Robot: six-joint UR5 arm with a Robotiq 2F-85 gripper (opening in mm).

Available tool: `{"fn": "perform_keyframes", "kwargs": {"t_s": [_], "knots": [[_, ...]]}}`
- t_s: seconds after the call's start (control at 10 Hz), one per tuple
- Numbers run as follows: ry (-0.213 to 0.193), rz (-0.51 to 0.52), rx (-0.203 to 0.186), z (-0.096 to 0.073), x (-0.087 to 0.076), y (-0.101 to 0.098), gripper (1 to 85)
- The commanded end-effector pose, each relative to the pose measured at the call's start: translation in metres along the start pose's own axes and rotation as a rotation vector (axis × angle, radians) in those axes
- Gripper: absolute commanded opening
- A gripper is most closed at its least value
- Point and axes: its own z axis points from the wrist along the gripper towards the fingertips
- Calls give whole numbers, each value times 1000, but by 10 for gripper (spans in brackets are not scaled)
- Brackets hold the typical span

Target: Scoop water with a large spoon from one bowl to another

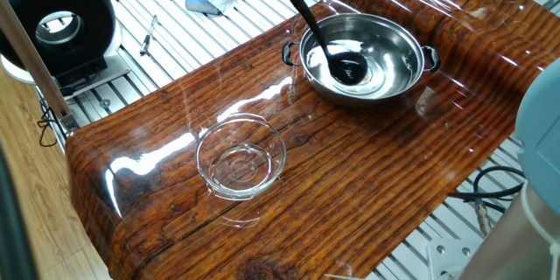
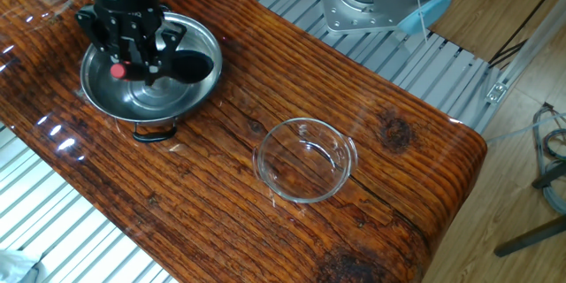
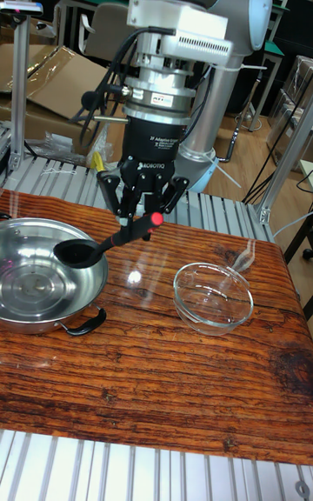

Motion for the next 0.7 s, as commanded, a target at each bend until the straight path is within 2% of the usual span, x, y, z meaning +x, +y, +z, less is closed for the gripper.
{"fn": "perform_keyframes", "kwargs": {"t_s": [0.0,0.6], "knots": [[5,13,-26,-8,-1,9,10],[29,55,-25,-14,-9,35,10]]}}
